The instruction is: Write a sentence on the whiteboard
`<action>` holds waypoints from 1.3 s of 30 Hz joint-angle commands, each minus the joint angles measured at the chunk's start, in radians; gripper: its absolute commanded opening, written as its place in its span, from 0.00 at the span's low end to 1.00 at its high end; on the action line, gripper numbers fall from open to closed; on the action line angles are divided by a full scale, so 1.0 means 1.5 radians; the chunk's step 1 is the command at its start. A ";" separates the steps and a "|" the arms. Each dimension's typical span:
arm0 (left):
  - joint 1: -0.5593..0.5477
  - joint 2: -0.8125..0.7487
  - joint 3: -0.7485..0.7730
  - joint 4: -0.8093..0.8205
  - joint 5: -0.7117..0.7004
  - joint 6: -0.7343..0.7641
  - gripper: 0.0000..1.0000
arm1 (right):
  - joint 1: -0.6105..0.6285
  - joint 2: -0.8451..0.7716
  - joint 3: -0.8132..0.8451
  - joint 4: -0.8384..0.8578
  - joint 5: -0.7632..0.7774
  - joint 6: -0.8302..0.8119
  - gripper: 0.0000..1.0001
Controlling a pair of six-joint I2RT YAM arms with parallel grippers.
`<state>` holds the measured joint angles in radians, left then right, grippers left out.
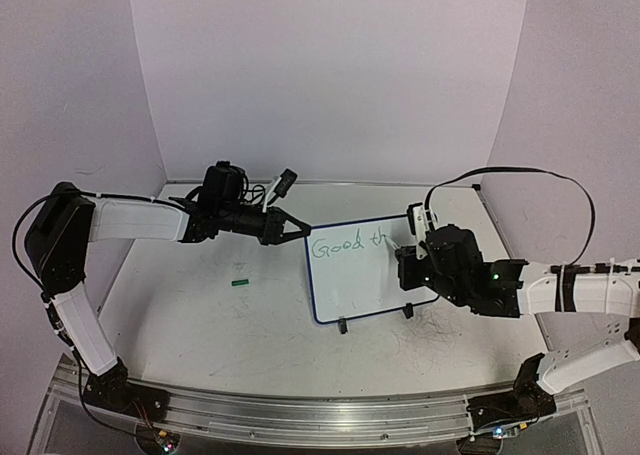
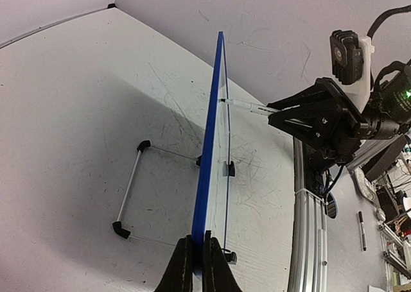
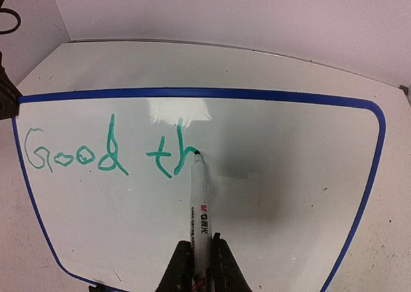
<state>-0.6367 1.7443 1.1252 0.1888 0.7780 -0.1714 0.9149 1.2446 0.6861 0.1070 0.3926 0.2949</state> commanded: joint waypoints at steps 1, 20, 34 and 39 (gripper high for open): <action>-0.015 -0.023 0.007 -0.018 0.009 0.025 0.00 | -0.006 -0.011 -0.007 -0.030 -0.015 0.016 0.00; -0.016 -0.022 0.005 -0.019 0.006 0.027 0.00 | -0.011 -0.100 -0.004 -0.010 -0.028 -0.027 0.00; -0.016 -0.025 0.007 -0.019 0.006 0.028 0.00 | -0.036 -0.042 0.025 0.026 -0.057 -0.053 0.00; -0.016 -0.025 0.007 -0.019 0.008 0.028 0.00 | -0.036 -0.034 0.026 0.029 -0.040 -0.048 0.00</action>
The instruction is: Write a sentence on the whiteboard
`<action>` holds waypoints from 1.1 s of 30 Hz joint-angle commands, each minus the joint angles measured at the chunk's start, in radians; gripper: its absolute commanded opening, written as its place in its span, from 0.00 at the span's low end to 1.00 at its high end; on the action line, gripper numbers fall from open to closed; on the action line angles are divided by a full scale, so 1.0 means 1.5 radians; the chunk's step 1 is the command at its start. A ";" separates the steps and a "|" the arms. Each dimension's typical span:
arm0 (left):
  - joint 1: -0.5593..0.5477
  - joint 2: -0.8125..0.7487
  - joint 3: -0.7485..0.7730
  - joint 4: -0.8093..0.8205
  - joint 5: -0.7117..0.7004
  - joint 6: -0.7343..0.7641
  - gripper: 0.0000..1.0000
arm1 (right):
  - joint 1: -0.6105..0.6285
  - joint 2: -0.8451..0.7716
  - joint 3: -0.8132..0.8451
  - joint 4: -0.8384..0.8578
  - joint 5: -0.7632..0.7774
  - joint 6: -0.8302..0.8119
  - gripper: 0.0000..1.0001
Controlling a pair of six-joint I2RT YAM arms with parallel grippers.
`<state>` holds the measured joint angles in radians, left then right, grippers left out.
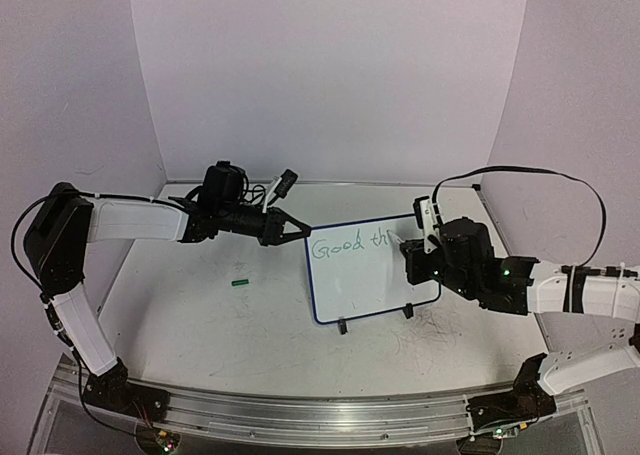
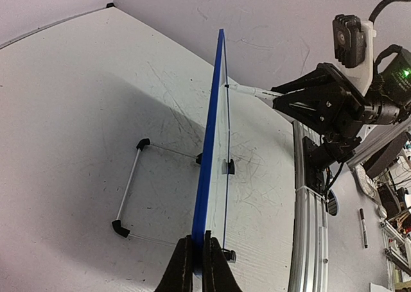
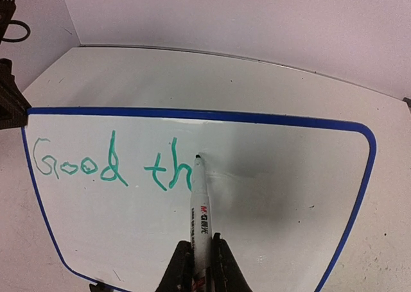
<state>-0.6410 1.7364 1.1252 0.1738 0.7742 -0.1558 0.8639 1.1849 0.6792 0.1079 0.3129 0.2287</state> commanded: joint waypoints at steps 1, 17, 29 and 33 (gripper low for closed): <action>-0.013 -0.019 0.007 -0.009 0.011 0.018 0.00 | -0.002 0.007 0.030 0.030 0.014 -0.003 0.00; -0.013 -0.020 0.007 -0.009 0.011 0.018 0.00 | -0.002 -0.001 0.022 0.006 0.044 0.013 0.00; -0.013 -0.021 0.008 -0.009 0.010 0.019 0.00 | -0.002 -0.027 0.005 -0.001 0.004 0.033 0.00; -0.013 -0.020 0.007 -0.009 0.012 0.019 0.00 | -0.002 -0.012 0.013 -0.002 0.014 0.031 0.00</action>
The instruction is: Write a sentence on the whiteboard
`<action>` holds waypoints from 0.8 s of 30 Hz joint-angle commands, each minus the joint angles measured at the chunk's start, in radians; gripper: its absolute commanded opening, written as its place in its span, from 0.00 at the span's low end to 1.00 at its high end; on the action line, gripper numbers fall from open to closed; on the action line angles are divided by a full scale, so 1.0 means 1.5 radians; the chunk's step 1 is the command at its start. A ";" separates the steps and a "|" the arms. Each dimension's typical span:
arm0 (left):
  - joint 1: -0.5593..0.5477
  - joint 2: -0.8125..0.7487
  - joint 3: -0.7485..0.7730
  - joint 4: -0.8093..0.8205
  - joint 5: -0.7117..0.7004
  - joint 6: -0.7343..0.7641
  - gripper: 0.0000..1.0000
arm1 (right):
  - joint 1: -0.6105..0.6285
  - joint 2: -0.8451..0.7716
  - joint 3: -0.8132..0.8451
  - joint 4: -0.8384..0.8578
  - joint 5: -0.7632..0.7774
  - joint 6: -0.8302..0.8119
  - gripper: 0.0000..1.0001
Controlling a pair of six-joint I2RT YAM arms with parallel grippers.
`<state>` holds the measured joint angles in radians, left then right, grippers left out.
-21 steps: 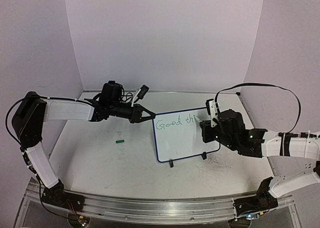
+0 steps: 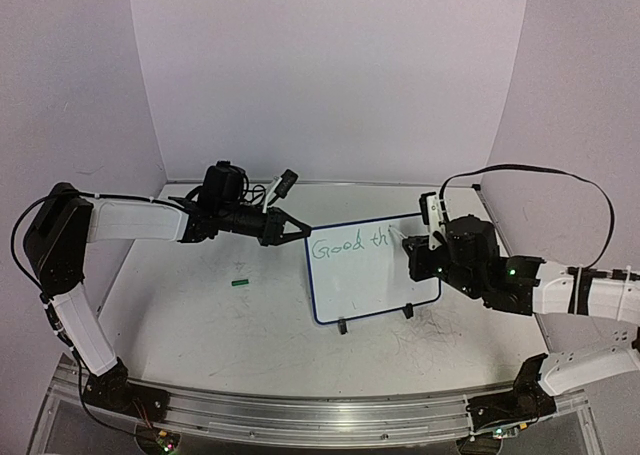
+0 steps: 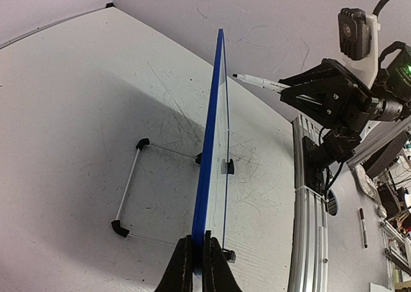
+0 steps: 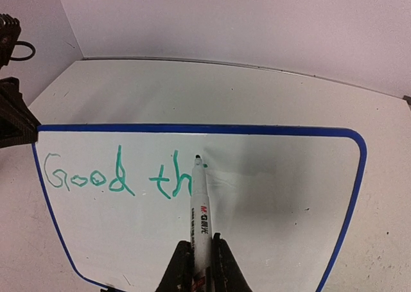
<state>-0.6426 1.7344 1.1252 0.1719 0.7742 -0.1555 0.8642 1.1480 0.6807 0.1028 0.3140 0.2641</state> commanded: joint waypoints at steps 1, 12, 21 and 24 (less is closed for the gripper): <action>-0.012 -0.020 0.007 -0.008 0.012 0.019 0.00 | -0.002 0.014 0.012 0.001 0.014 0.007 0.00; -0.012 -0.020 0.008 -0.009 0.012 0.019 0.00 | -0.003 0.020 0.011 0.002 0.016 0.008 0.00; -0.012 -0.019 0.008 -0.009 0.012 0.020 0.00 | -0.002 0.033 0.015 0.000 0.014 0.010 0.00; -0.012 -0.020 0.008 -0.009 0.012 0.020 0.00 | -0.002 0.037 0.015 0.000 0.021 0.010 0.00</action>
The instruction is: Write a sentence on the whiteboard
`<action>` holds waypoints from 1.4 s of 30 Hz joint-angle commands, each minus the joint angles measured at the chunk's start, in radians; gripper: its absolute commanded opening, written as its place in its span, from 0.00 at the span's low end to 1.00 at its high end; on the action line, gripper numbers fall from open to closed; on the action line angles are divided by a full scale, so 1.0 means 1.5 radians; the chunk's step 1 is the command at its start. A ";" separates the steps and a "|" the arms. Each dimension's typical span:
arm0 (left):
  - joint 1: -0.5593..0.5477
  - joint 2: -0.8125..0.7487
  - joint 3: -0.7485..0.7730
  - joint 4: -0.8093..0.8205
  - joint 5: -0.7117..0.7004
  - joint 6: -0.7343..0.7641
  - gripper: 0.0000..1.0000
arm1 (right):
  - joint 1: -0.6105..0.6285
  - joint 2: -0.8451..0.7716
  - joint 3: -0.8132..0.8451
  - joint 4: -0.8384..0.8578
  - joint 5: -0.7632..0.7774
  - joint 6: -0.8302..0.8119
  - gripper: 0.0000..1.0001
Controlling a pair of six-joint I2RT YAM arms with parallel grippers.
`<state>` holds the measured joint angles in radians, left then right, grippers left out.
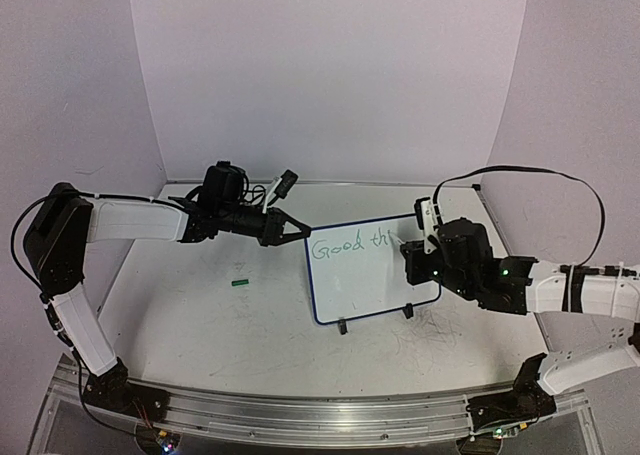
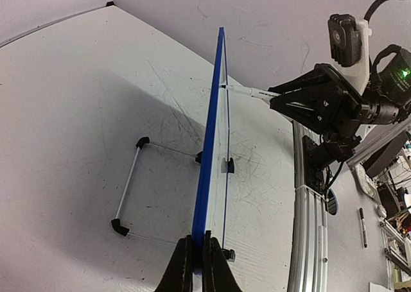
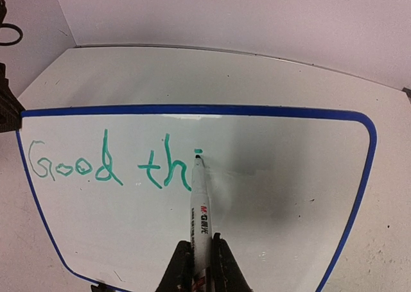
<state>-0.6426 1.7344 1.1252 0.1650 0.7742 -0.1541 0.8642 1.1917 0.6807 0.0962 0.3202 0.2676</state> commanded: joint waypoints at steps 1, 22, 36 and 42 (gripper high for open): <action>-0.012 -0.020 0.008 -0.005 0.012 0.019 0.00 | -0.002 0.009 0.015 0.003 0.020 0.007 0.00; -0.012 -0.024 0.007 -0.005 0.012 0.019 0.00 | -0.002 -0.001 -0.011 -0.035 -0.012 0.035 0.00; -0.013 -0.021 0.008 -0.004 0.013 0.019 0.00 | 0.005 -0.005 -0.013 -0.049 -0.010 0.047 0.00; -0.012 -0.020 0.008 -0.004 0.013 0.019 0.00 | 0.006 -0.008 -0.013 -0.056 -0.010 0.049 0.00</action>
<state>-0.6426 1.7344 1.1252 0.1646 0.7715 -0.1547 0.8711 1.1940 0.6651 0.0465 0.2963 0.3277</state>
